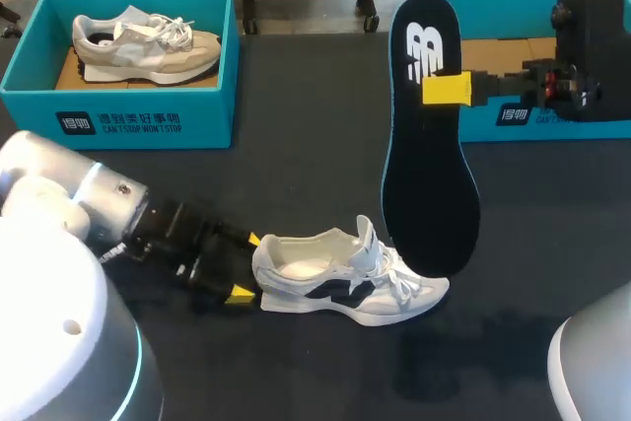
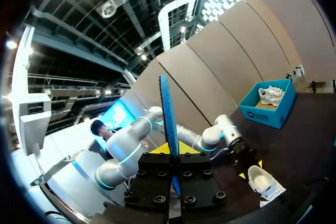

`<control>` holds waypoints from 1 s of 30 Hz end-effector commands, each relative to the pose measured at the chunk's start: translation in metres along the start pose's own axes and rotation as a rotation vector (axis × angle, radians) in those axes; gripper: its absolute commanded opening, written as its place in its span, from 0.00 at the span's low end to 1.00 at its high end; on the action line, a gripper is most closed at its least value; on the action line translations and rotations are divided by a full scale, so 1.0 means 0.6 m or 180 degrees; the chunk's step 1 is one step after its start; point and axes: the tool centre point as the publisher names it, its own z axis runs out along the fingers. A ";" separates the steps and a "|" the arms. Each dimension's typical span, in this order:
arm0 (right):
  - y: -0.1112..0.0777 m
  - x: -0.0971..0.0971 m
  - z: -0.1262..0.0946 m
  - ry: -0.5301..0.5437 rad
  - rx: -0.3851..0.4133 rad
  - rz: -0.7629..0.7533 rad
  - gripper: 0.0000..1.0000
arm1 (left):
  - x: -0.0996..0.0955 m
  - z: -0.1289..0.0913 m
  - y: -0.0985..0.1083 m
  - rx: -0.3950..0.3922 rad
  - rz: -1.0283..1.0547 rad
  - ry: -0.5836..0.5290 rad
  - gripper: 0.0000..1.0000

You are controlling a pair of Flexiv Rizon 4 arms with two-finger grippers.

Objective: Take the shoe out of the shoebox, open the shoe tongue, remove and reinsert the insole, then place the shoe into the shoebox

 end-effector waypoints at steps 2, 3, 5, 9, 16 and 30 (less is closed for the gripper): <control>0.005 -0.004 0.005 0.0006 0.0016 0.0005 0.00 | 0.027 -0.053 -0.022 -0.1351 0.0361 0.0218 1.00; 0.005 -0.004 0.005 0.0006 0.0016 0.0005 0.00 | 0.021 -0.072 -0.031 -0.1515 0.0437 0.0138 1.00; 0.005 -0.004 0.005 0.0006 0.0016 0.0005 0.00 | 0.021 -0.072 -0.031 -0.1515 0.0437 0.0138 1.00; 0.005 -0.004 0.005 0.0006 0.0016 0.0005 0.00 | 0.021 -0.072 -0.031 -0.1515 0.0437 0.0138 1.00; 0.005 -0.004 0.005 0.0006 0.0016 0.0005 0.00 | 0.021 -0.072 -0.031 -0.1515 0.0437 0.0138 1.00; 0.005 -0.004 0.005 0.0006 0.0016 0.0005 0.00 | 0.018 -0.085 -0.089 -0.3084 0.0270 -0.0288 1.00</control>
